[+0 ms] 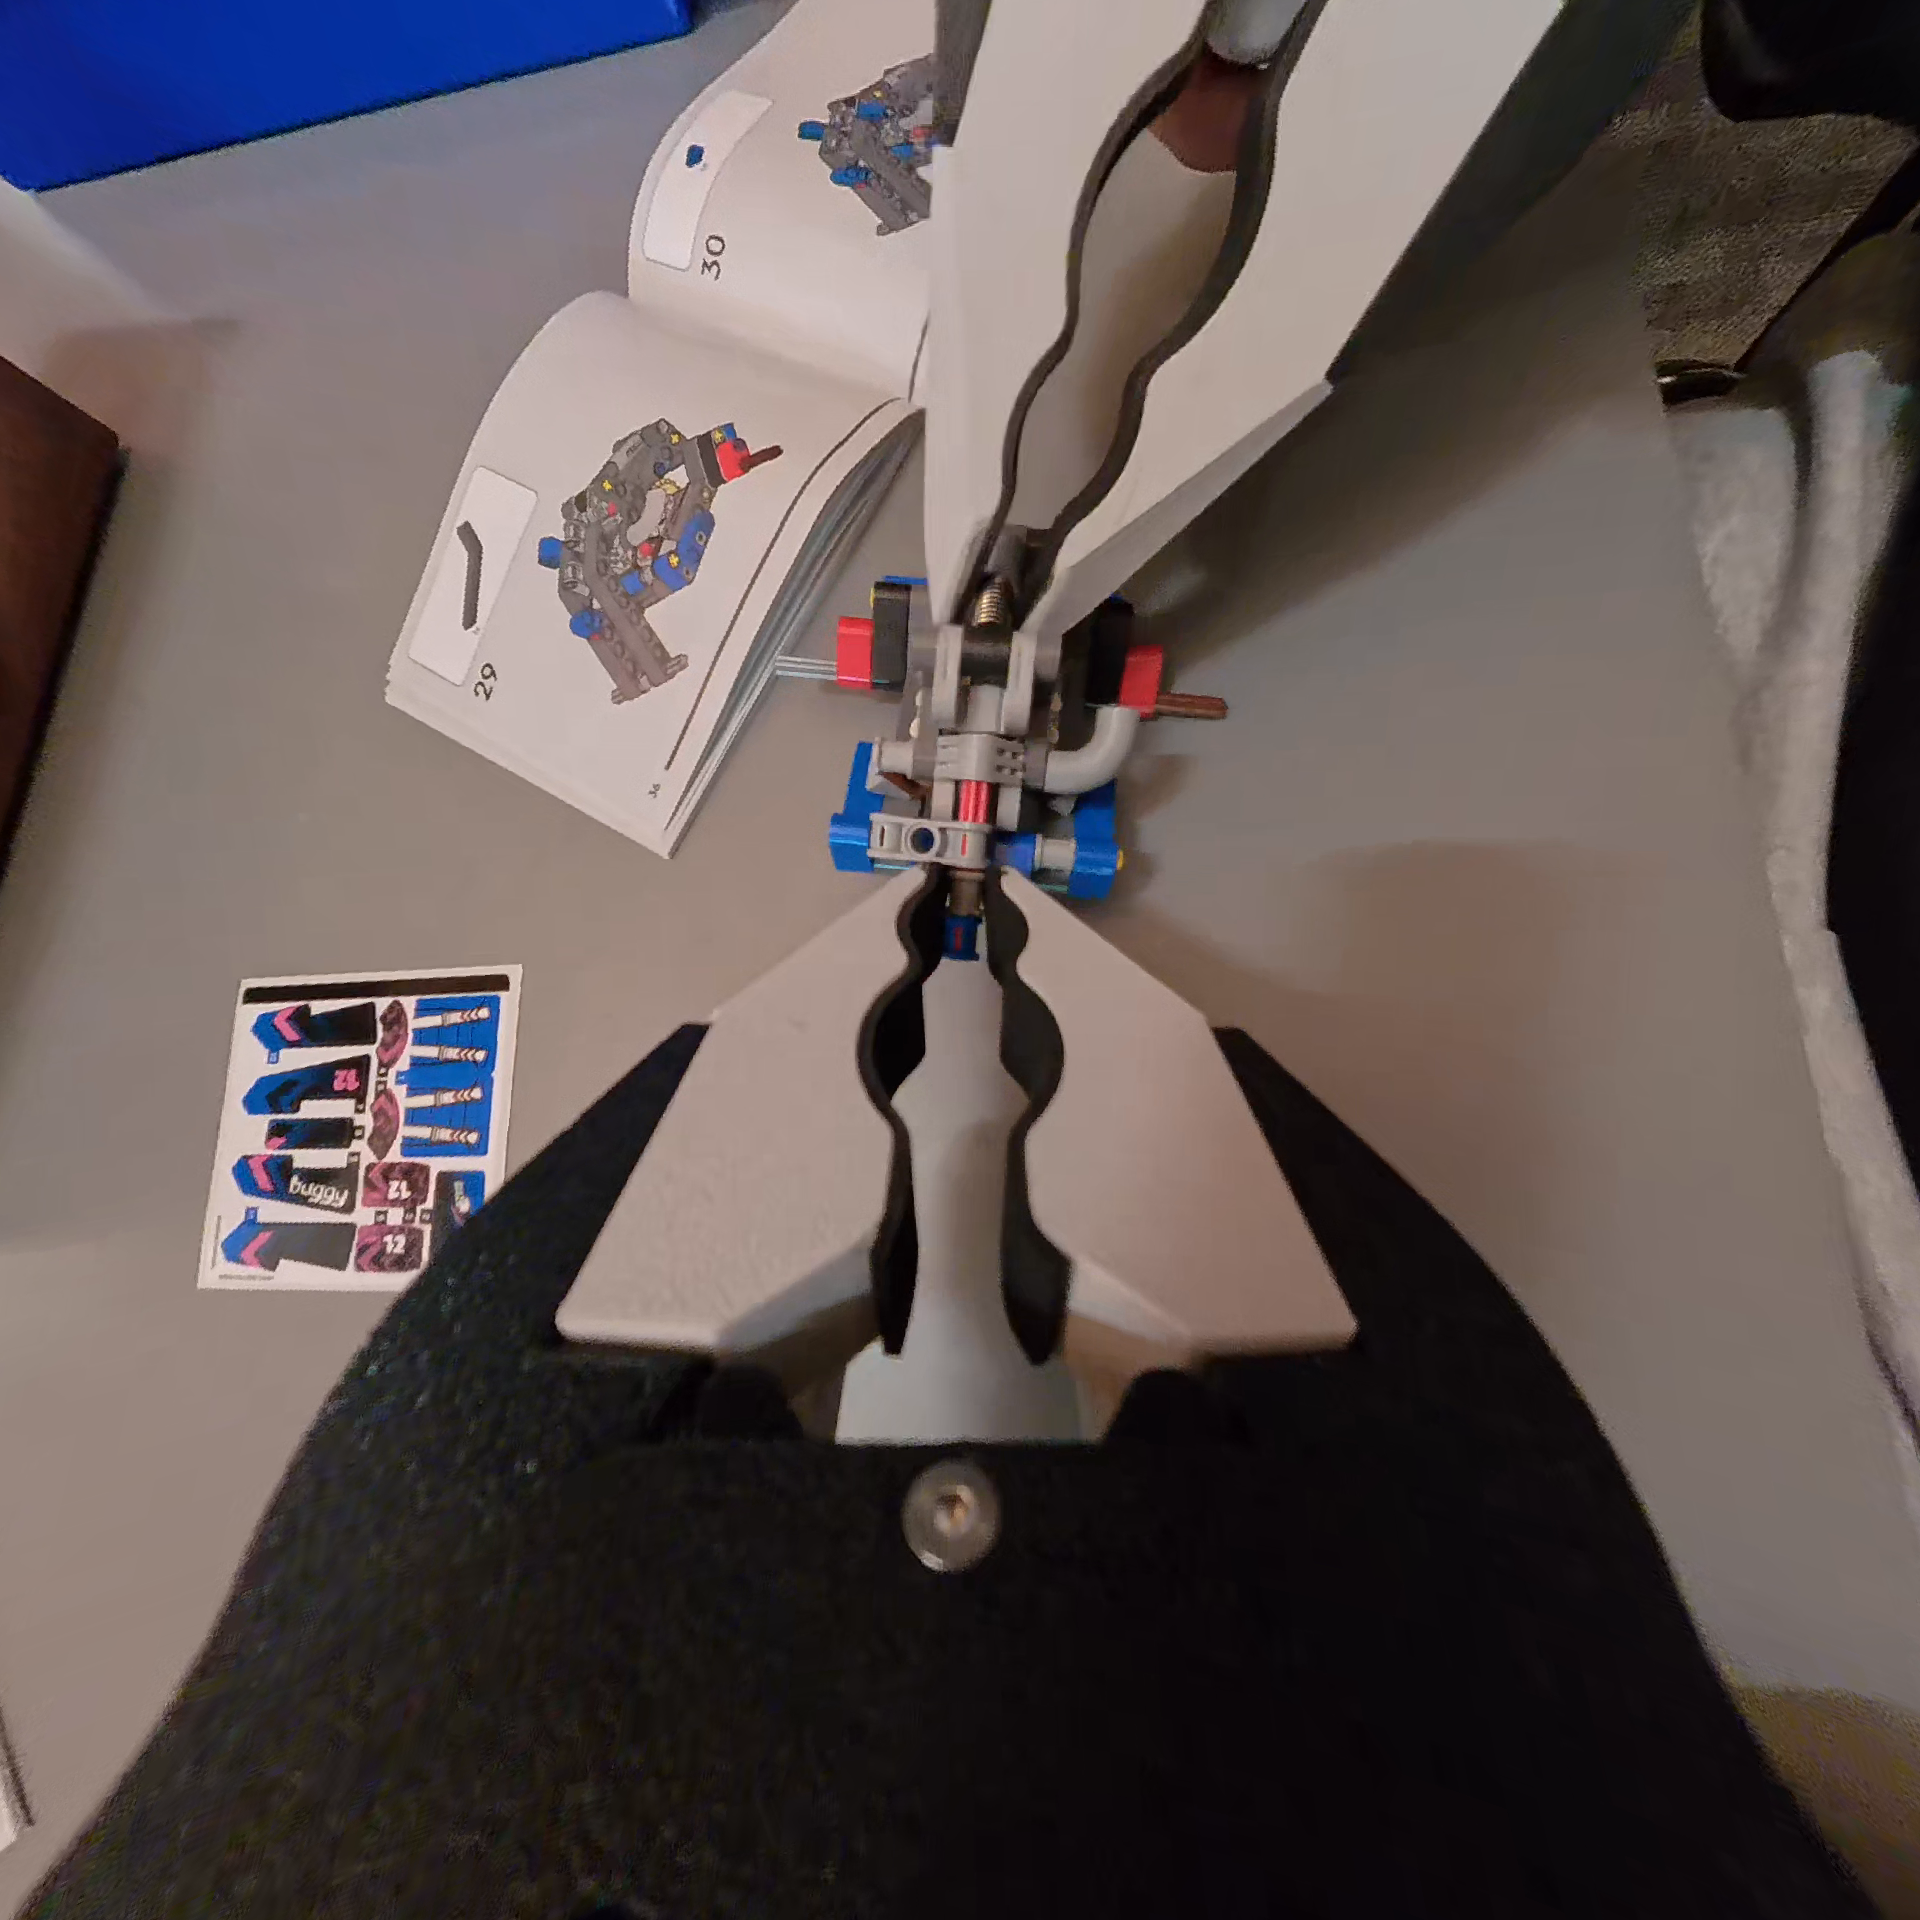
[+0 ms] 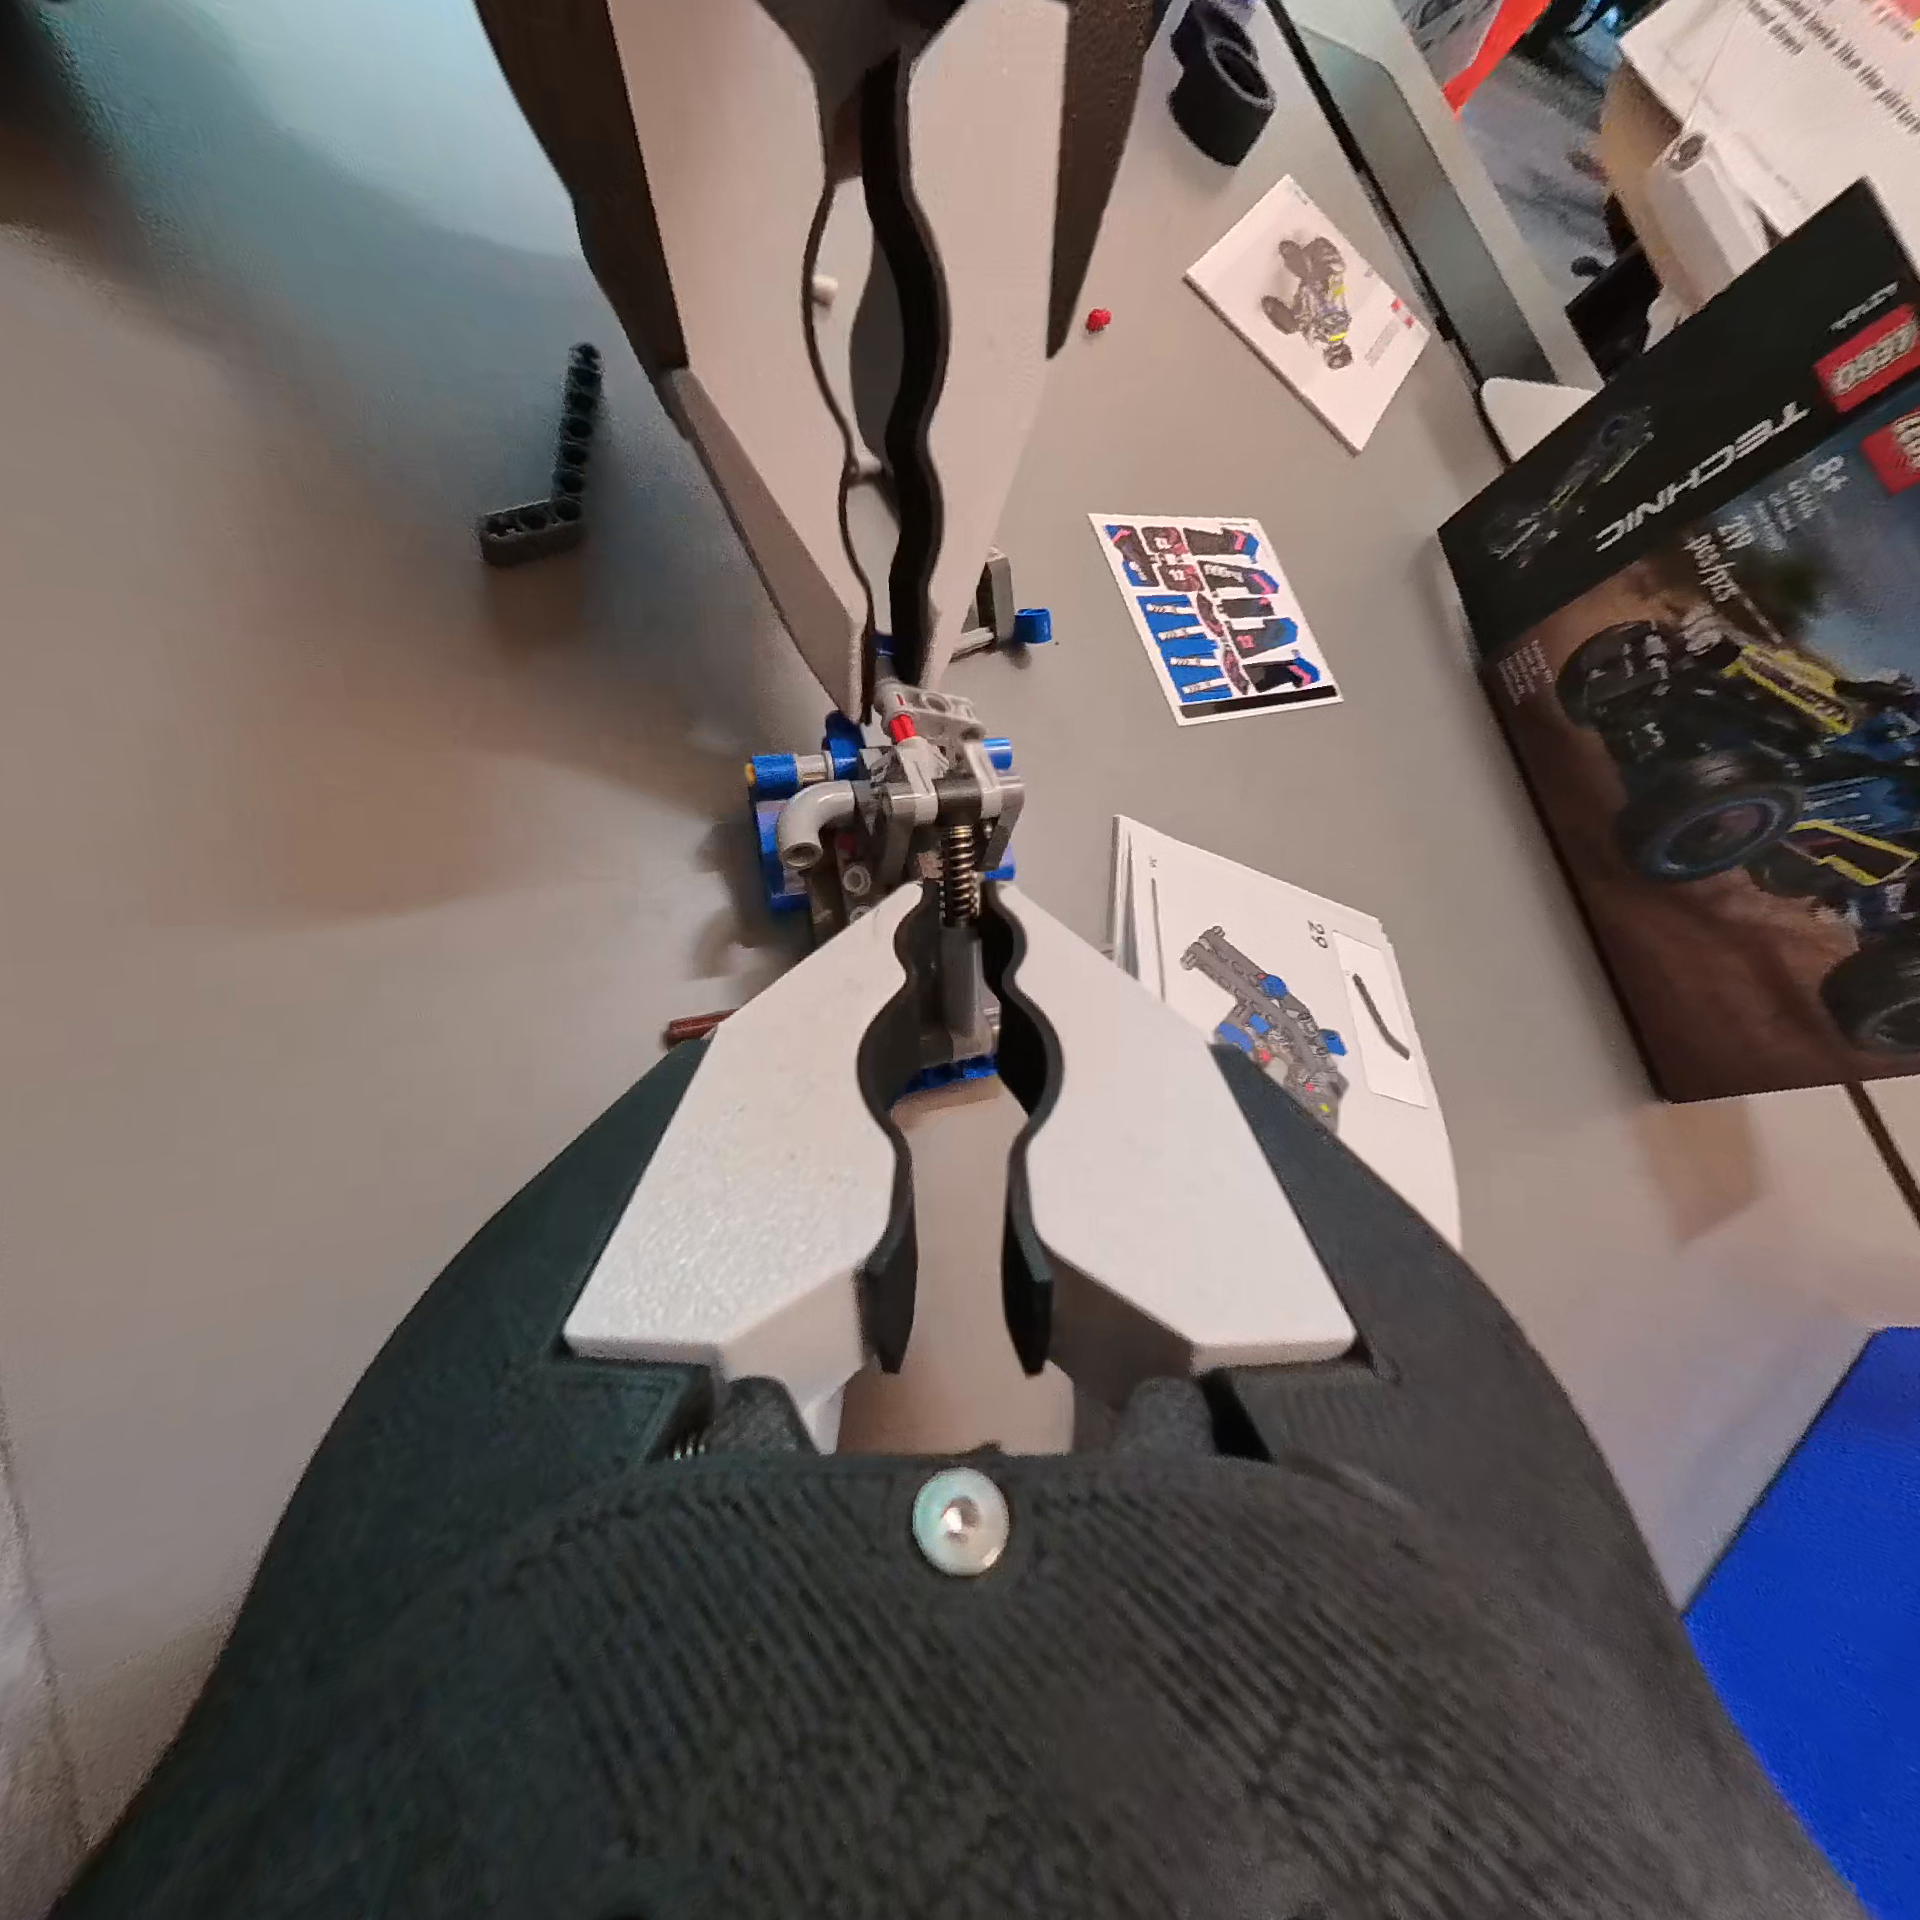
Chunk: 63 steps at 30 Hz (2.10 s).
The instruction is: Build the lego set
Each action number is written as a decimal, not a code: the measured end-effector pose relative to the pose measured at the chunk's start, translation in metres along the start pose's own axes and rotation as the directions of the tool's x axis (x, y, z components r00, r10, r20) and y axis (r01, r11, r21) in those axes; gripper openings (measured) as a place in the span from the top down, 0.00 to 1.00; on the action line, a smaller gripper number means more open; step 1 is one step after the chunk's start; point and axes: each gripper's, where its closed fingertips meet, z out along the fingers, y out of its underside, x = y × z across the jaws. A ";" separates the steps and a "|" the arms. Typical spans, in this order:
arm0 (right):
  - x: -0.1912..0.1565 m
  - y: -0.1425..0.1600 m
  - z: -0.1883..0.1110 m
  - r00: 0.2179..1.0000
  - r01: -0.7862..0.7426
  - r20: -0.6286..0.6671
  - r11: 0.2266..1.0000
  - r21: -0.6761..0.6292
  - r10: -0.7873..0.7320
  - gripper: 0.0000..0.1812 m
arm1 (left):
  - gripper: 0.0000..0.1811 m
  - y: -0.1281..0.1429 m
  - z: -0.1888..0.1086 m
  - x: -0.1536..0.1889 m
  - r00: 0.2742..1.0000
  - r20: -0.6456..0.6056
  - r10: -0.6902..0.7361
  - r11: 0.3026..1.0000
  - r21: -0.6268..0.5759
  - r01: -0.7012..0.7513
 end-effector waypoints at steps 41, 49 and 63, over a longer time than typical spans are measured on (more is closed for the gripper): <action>0.070 -0.093 -0.130 0.748 -0.554 0.385 0.190 0.811 0.540 0.98 | 0.75 -0.141 -0.075 -0.002 0.916 -0.211 -0.341 0.513 0.774 0.370; 0.071 -0.097 -0.131 0.815 -0.317 0.062 0.353 0.880 0.577 0.98 | 0.76 -0.142 -0.067 -0.003 0.863 -0.327 -0.386 0.417 0.773 0.479; 0.049 -0.104 -0.102 0.910 -0.020 -0.297 0.746 0.665 0.289 0.98 | 0.98 -0.109 -0.083 -0.043 0.842 0.060 -0.536 0.550 0.781 0.295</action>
